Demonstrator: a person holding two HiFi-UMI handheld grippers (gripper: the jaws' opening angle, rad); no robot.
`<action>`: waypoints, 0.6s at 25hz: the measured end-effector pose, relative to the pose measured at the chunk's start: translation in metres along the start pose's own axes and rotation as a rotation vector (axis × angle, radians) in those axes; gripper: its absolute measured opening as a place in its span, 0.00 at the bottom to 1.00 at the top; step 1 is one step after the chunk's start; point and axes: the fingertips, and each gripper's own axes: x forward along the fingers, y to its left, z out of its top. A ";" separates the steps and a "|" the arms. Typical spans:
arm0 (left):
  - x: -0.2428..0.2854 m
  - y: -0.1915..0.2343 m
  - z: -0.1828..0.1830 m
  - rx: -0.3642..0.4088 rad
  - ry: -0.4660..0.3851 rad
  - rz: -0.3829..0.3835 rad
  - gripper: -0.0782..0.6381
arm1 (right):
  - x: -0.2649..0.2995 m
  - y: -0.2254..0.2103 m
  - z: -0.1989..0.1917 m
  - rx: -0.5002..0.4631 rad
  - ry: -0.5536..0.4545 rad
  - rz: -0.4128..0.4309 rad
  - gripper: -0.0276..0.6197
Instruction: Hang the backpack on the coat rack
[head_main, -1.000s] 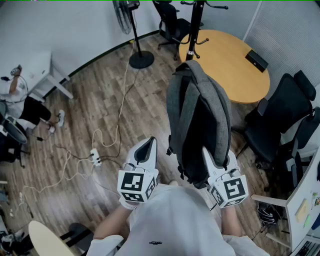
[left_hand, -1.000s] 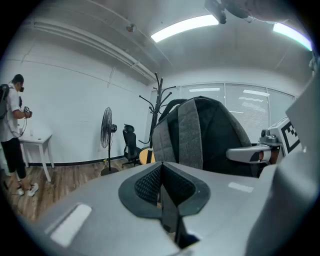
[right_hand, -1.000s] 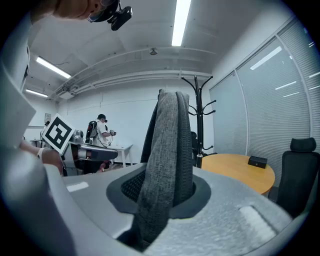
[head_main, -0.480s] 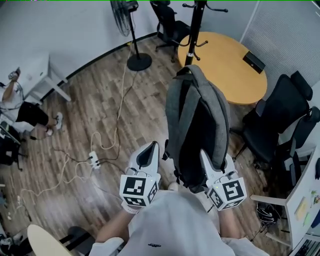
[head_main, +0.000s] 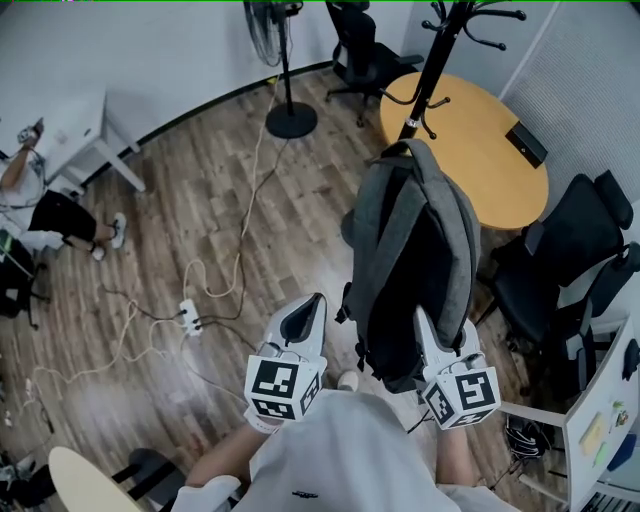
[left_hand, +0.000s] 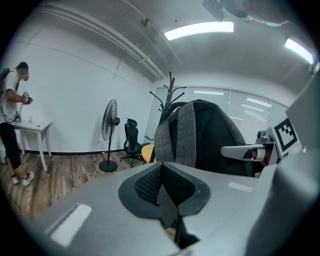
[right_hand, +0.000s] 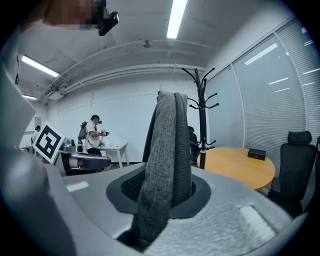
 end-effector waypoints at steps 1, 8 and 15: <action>0.001 0.008 0.003 -0.004 0.002 -0.003 0.13 | 0.007 0.004 0.003 0.002 0.001 -0.003 0.18; -0.004 0.060 0.033 -0.037 -0.008 -0.022 0.13 | 0.050 0.032 0.036 0.012 -0.010 -0.028 0.18; -0.010 0.104 0.052 -0.026 -0.015 -0.044 0.13 | 0.081 0.058 0.054 0.023 -0.040 -0.049 0.18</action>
